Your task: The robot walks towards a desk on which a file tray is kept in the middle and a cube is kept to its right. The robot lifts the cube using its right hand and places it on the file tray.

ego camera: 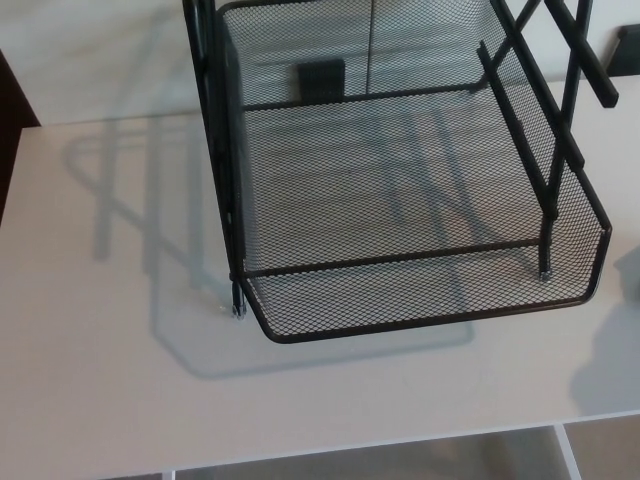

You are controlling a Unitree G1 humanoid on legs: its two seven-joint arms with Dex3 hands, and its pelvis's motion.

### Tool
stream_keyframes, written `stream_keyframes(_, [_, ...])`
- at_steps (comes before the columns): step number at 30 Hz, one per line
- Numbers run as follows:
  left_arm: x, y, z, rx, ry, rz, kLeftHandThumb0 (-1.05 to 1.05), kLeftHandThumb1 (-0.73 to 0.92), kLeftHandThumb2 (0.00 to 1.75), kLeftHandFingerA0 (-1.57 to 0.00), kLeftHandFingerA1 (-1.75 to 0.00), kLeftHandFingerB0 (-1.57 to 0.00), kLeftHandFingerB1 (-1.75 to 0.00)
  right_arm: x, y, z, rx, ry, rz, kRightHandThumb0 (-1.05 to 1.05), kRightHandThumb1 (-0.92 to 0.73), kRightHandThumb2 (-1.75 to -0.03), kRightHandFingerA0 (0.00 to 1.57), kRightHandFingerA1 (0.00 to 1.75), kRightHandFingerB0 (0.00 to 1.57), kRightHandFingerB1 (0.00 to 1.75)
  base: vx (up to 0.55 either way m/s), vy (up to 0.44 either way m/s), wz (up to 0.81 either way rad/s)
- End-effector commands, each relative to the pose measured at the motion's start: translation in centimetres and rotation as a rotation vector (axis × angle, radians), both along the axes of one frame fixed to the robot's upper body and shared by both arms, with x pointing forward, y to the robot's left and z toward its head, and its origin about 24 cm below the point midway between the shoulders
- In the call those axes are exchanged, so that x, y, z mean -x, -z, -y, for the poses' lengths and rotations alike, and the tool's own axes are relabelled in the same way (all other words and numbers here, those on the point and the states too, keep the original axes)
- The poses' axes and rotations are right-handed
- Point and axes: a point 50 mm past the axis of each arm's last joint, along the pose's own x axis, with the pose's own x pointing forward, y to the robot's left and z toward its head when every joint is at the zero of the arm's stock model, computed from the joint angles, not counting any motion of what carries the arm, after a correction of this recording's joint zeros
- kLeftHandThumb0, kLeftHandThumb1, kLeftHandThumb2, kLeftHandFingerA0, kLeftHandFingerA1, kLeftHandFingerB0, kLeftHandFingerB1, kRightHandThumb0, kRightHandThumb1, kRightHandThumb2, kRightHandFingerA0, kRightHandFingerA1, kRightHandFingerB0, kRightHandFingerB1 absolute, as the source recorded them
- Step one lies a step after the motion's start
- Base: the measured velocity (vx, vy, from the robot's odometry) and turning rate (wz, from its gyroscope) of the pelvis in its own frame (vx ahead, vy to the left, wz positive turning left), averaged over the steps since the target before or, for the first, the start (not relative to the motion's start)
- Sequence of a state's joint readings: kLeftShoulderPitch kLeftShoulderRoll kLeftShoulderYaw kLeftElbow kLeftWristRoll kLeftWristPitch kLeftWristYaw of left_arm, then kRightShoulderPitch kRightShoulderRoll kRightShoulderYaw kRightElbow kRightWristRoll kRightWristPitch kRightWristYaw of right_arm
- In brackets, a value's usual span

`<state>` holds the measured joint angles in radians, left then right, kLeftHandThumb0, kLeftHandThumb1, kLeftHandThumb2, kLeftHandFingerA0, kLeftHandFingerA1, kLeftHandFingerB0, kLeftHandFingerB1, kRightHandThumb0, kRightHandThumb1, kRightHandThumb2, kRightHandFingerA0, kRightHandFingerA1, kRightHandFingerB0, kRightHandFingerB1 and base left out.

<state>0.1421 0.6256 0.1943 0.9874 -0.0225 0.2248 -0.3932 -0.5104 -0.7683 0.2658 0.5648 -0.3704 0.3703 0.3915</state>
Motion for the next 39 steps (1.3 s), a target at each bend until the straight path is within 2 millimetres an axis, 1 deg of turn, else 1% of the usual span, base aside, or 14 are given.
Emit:
stream_keyframes(1, [-0.2,-0.3,-0.2,-0.009,0.022,0.008,-0.94,0.62,0.99,-0.23,-0.72,-0.27,-0.67,-0.3,-1.2,0.9,0.058,0.009,0.068,-0.74,-0.45,-0.8,0.0,0.19,0.05,0.15,0.0,0.0,0.0])
stream_keyframes(9, [-0.2,-0.3,-0.2,-0.011,0.025,0.003,-0.95,0.62,1.0,-0.21,-0.71,-0.27,-0.66,0.0,-0.6,0.4,0.024,0.007,0.034,-0.75,-0.45,-0.78,0.0,0.1,0.04,0.14,0.0,0.0,0.0])
stream_keyframes(10, [-0.2,-0.3,-0.2,-0.016,0.017,0.005,-0.92,0.81,0.65,-0.2,-0.78,-0.3,-0.68,-0.1,-0.3,0.0,0.04,-0.021,0.014,-0.76,-0.47,-0.83,0.0,0.17,0.0,0.13,0.0,0.0,0.0])
stream_keyframes(23, [-0.5,-0.2,-0.1,-0.016,0.032,0.004,-0.92,0.84,0.64,-0.2,-0.77,-0.3,-0.68,-1.5,0.6,-4.1,0.061,-0.188,-0.086,-0.92,-0.54,-0.84,0.0,0.11,0.0,0.0,0.0,0.0,0.0])
stream_keyframes(27, [-0.8,-0.3,-0.2,-0.027,0.05,0.001,-0.93,0.63,1.02,-0.25,-0.72,-0.28,-0.66,-1.3,1.1,-4.2,0.25,-0.296,-0.146,-0.89,-0.53,-0.9,0.07,0.54,0.0,0.03,0.0,0.0,0.0])
stream_keyframes(29, [-0.8,-0.3,-0.2,-0.015,0.035,0.006,-0.93,0.84,0.64,-0.2,-0.75,-0.3,-0.66,-1.2,1.5,-4.0,0.254,-0.28,-0.171,-0.83,-0.63,-0.59,0.14,0.48,0.0,0.0,0.0,0.0,0.0])
stream_keyframes(30, [-0.9,-0.3,-0.2,-0.019,0.035,0.007,-0.9,0.63,1.02,-0.25,-0.71,-0.28,-0.65,-1.0,1.6,-3.9,0.26,-0.295,-0.182,-0.89,-0.54,-0.91,0.37,0.62,0.0,0.0,0.0,0.0,0.0])
stream_keyframes(32, [-1.1,-0.3,-0.3,-0.025,0.053,0.0,-0.85,0.63,1.12,-0.21,-0.67,-0.35,-0.69,-0.5,1.9,-3.7,0.354,-0.382,-0.226,-0.92,-0.57,-0.93,0.52,0.64,0.0,0.0,0.0,0.0,0.0])
stream_keyframes(33, [-1.1,-0.4,-0.3,-0.029,0.065,-0.005,-0.91,0.64,1.03,-0.28,-0.73,-0.29,-0.66,-0.4,2.1,-3.4,0.281,-0.334,-0.236,-0.65,-0.61,-0.59,0.58,0.58,0.0,0.15,0.0,0.0,0.0])
stream_keyframes(34, [-1.2,-0.4,-0.3,-0.035,0.08,-0.011,-0.91,0.64,1.04,-0.25,-0.72,-0.3,-0.67,-0.1,2.5,-3.0,0.171,-0.274,-0.261,-0.7,-0.52,-0.88,0.53,0.62,0.02,0.19,0.0,0.0,0.0])
stream_keyframes(35, [-1.1,-0.5,-0.3,-0.039,0.09,-0.014,-0.91,0.64,1.04,-0.25,-0.72,-0.3,-0.67,0.4,2.5,-2.8,0.089,-0.297,-0.255,-0.73,-0.86,-0.67,0.58,0.49,0.05,0.17,0.0,0.0,0.0])
stream_keyframes(36, [-1.2,-0.5,-0.3,-0.038,0.091,-0.016,-0.9,0.64,1.04,-0.25,-0.72,-0.3,-0.67,0.5,2.7,-2.2,-0.188,-0.099,-0.241,-0.67,-0.6,-0.99,0.36,0.63,0.0,0.27,0.0,0.0,0.0])
stream_keyframes(37, [-1.2,-0.5,-0.3,-0.038,0.089,-0.017,-0.89,0.63,1.02,-0.27,-0.72,-0.31,-0.66,0.9,3.0,-1.5,-0.565,0.119,-0.152,-0.56,-0.59,-0.72,0.43,0.63,0.09,0.26,0.0,0.0,0.0])
stream_keyframes(39, [-1.2,-0.5,-0.3,-0.038,0.094,-0.021,-0.89,0.63,1.03,-0.24,-0.72,-0.31,-0.67,1.3,3.3,-1.2,-0.725,0.178,-0.102,-0.59,-0.52,-1.05,0.29,0.6,0.02,0.4,0.0,0.0,0.0])
